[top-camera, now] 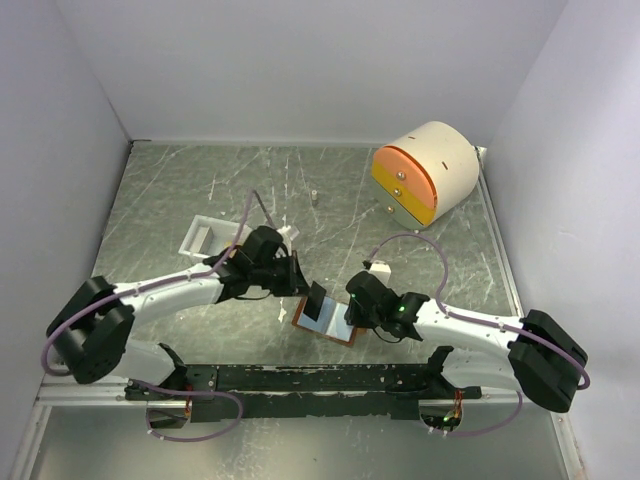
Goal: Put the credit cards into the card holder
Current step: Insert the credit card into the card holder.
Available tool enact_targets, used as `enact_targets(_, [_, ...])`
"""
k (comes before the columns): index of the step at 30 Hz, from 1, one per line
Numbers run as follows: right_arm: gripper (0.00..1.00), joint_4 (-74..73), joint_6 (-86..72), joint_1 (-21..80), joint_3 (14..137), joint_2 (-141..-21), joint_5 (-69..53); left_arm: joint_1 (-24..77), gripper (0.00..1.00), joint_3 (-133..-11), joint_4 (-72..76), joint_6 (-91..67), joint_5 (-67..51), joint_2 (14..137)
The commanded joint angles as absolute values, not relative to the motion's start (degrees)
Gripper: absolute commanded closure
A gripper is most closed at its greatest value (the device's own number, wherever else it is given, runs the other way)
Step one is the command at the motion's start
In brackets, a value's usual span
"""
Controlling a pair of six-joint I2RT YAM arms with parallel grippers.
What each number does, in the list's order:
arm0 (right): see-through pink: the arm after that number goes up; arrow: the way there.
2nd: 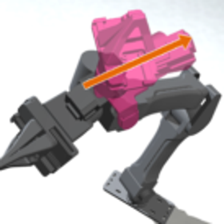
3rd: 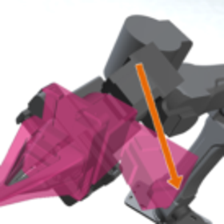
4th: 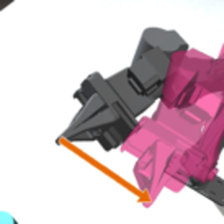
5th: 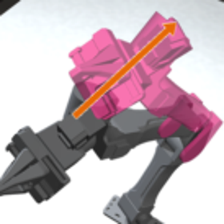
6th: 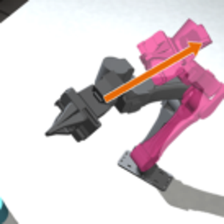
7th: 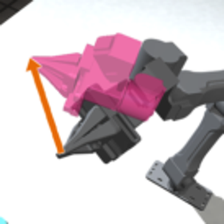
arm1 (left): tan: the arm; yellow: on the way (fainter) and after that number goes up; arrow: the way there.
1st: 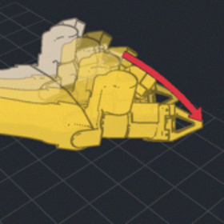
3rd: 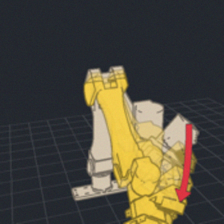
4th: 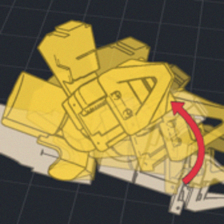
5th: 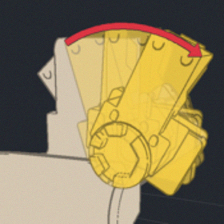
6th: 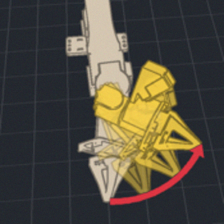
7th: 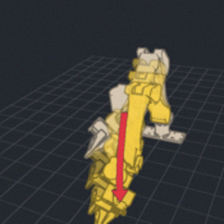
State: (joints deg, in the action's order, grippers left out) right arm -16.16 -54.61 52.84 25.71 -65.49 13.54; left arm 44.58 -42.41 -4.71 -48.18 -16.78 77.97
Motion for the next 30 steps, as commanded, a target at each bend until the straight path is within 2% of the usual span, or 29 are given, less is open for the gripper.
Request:
enact_targets(1, [0.75,-17.3,-54.8,52.5,24.4,-64.8,14.4,47.6,0.93,-45.4,-0.9,-48.1,-17.4,82.9])
enact_targets(15, [0.76,-15.7,-55.4,52.4,22.7,-64.1,13.5,49.0,0.93,-44.6,5.5,-46.7,-22.0,91.6])
enact_targets(30, [0.76,-15.5,-55.8,52.4,21.8,-63.8,13.4,50.4,0.93,-45.3,3.8,-44.1,-19.6,95.0])
